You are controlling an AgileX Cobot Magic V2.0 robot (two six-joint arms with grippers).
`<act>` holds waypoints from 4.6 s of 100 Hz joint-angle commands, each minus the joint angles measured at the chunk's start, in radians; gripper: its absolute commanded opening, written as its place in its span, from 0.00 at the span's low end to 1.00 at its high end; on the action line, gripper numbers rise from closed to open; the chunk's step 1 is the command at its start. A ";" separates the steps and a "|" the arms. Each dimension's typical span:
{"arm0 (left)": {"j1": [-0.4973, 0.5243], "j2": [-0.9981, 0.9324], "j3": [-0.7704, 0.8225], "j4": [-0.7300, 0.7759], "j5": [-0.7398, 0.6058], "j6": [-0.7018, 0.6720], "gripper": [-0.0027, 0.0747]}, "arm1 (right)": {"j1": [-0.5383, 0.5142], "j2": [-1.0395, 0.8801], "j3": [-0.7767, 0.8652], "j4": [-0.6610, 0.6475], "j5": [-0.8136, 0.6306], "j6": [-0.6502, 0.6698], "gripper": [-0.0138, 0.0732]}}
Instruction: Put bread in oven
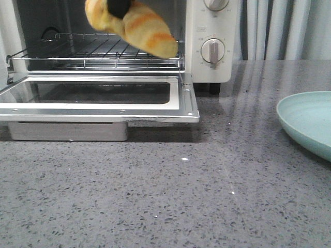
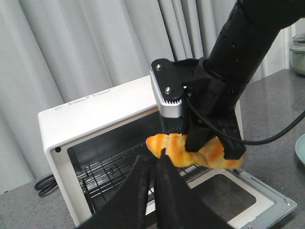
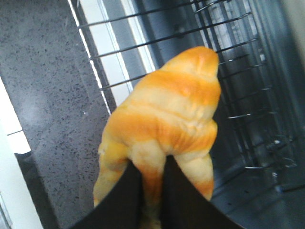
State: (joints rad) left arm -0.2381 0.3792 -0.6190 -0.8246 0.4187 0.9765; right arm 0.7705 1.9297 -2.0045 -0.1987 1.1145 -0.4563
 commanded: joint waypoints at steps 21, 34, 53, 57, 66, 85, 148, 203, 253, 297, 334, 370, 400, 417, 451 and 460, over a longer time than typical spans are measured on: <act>0.003 0.006 -0.033 -0.026 -0.049 -0.011 0.01 | 0.001 -0.004 -0.081 -0.043 -0.084 -0.014 0.08; 0.003 0.006 -0.033 -0.024 -0.049 -0.011 0.01 | 0.001 0.019 -0.134 -0.053 -0.084 -0.014 0.08; 0.003 0.006 -0.033 -0.024 -0.047 -0.011 0.01 | 0.001 0.059 -0.174 -0.076 -0.086 -0.014 0.08; 0.003 0.006 -0.033 -0.024 -0.045 -0.011 0.01 | 0.001 0.063 -0.174 -0.090 -0.088 -0.014 0.08; 0.003 0.006 -0.033 -0.024 -0.045 -0.011 0.01 | 0.001 0.078 -0.178 -0.121 -0.101 -0.014 0.08; 0.003 0.006 -0.033 -0.022 -0.044 -0.011 0.01 | 0.001 0.084 -0.178 -0.158 -0.147 0.016 0.10; 0.003 0.006 -0.033 -0.017 -0.033 -0.011 0.01 | 0.001 0.081 -0.180 -0.137 -0.144 0.050 0.72; 0.003 0.006 -0.033 -0.017 -0.029 -0.011 0.01 | 0.051 0.075 -0.299 -0.112 0.029 0.064 0.22; 0.003 0.005 -0.035 -0.024 -0.031 -0.011 0.01 | 0.102 -0.051 -0.299 -0.025 0.126 0.155 0.11; 0.003 -0.037 -0.037 0.017 -0.160 -0.012 0.01 | 0.102 -0.273 -0.297 -0.200 0.147 0.206 0.11; 0.003 -0.047 0.022 0.019 -0.261 -0.097 0.01 | 0.100 -0.506 -0.295 -0.297 0.185 0.239 0.11; 0.003 -0.047 0.038 0.015 -0.296 -0.099 0.01 | 0.100 -0.850 0.029 -0.498 0.185 0.312 0.11; 0.003 -0.047 0.038 0.015 -0.296 -0.099 0.01 | 0.100 -1.202 0.596 -0.747 0.185 0.613 0.11; 0.003 -0.047 0.038 0.015 -0.288 -0.099 0.01 | 0.082 -1.320 0.788 -0.793 0.185 0.716 0.11; 0.003 -0.047 0.039 0.013 -0.281 -0.099 0.01 | -0.260 -1.397 0.929 -0.811 0.185 0.744 0.11; 0.003 -0.047 0.039 0.001 -0.281 -0.099 0.01 | -0.378 -1.423 0.931 -0.785 0.185 0.744 0.11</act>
State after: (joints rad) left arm -0.2381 0.3221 -0.5525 -0.7944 0.1856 0.8863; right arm 0.4884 0.5189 -1.0572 -0.9388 1.2725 0.2786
